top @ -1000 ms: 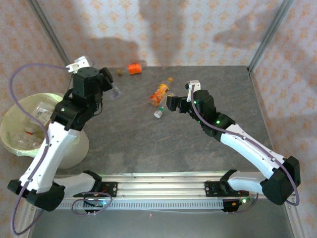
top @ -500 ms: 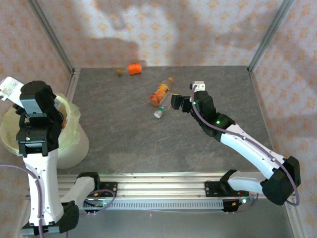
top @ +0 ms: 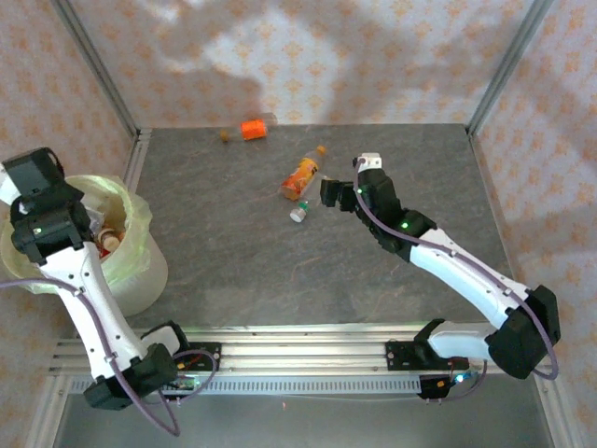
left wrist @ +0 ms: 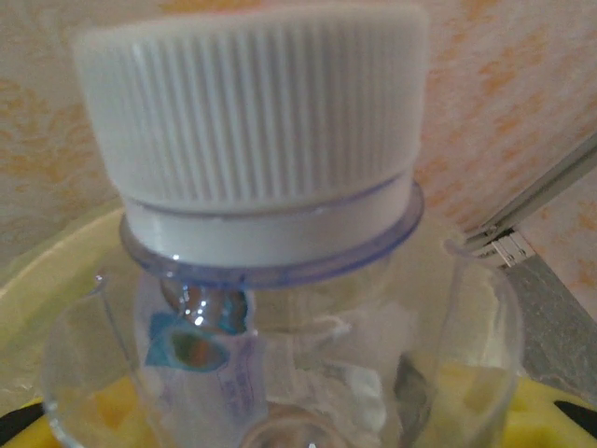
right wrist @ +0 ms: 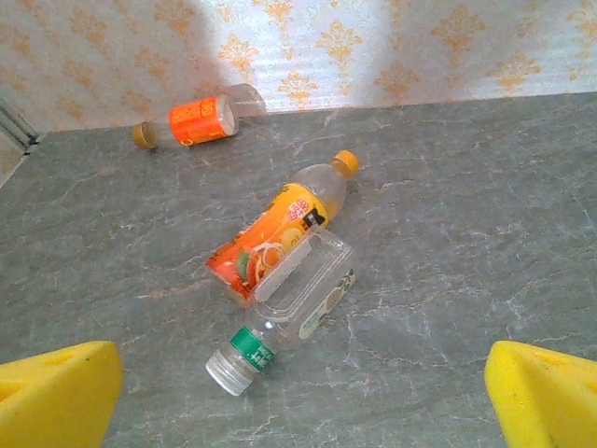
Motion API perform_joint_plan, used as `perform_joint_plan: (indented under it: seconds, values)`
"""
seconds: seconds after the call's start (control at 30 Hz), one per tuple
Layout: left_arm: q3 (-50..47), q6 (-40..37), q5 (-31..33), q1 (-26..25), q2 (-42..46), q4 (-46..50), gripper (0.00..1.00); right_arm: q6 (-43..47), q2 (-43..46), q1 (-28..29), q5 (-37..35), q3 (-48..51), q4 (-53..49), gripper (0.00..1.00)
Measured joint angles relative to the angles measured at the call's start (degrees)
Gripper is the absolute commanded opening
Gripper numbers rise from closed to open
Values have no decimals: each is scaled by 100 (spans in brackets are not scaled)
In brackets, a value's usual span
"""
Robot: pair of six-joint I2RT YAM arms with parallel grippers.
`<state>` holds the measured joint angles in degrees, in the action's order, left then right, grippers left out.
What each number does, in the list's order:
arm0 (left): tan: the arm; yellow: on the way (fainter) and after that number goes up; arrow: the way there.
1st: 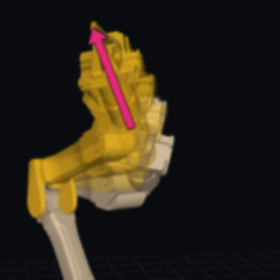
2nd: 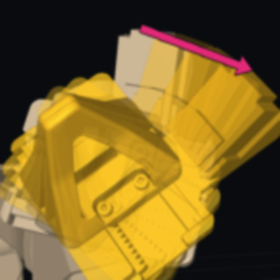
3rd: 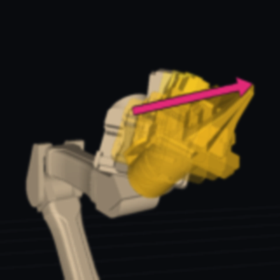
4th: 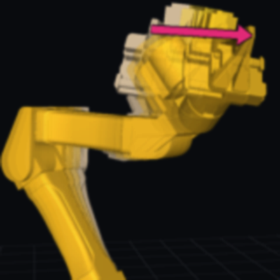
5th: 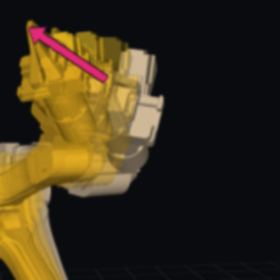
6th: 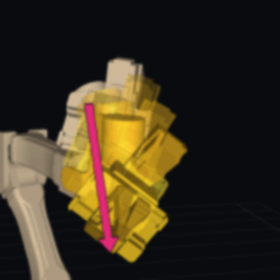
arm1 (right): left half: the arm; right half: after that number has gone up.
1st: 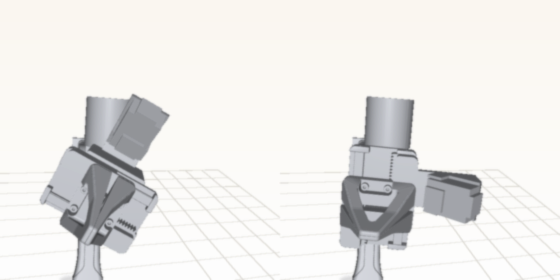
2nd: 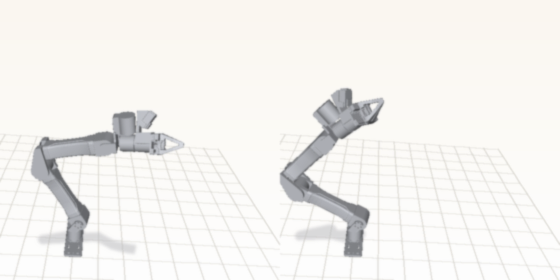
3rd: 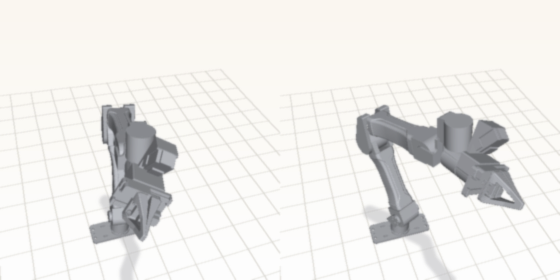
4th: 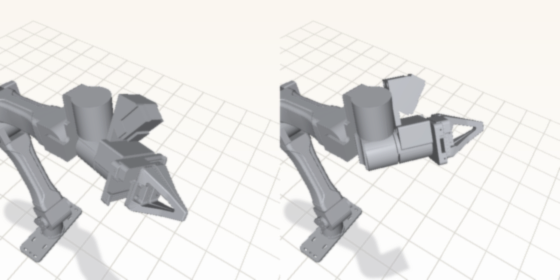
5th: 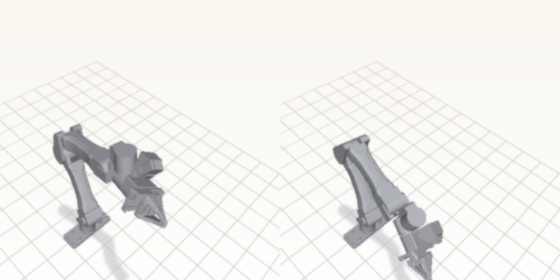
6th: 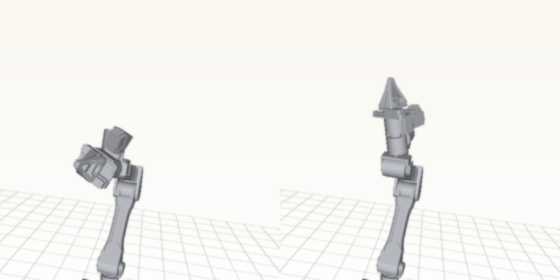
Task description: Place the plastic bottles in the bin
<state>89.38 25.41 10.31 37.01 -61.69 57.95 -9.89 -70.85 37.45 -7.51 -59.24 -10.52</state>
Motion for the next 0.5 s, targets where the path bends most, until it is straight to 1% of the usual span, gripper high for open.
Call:
perform_joint_plan:
  seconds: [0.07,0.13,0.17,0.27,0.3,0.33,0.37,0.4,0.5]
  values:
    - [-2,22,-525,459,-44,26,53,0,-20,0,0,-50,-26,100]
    - [-17,44,-1032,782,-96,68,54,-4,-37,0,0,-90,-37,100]
    - [-55,55,-1309,874,-125,85,54,-22,-48,0,2,-105,-46,100]
    - [-247,68,-1904,916,-175,114,56,-70,-140,0,24,-157,-61,100]
    - [-330,70,-2059,916,-181,122,59,-87,-179,0,46,-175,-66,99]
    - [-391,87,-2157,916,-179,127,65,-98,-216,0,79,-184,-66,99]
    - [-457,105,-2243,916,-177,131,74,-107,-260,0,107,-197,-70,100]
    - [-503,109,-2323,916,-170,144,82,-109,-304,0,131,-221,-98,99]
    - [-525,105,-2476,916,-168,205,88,-107,-422,0,157,-304,-160,99]
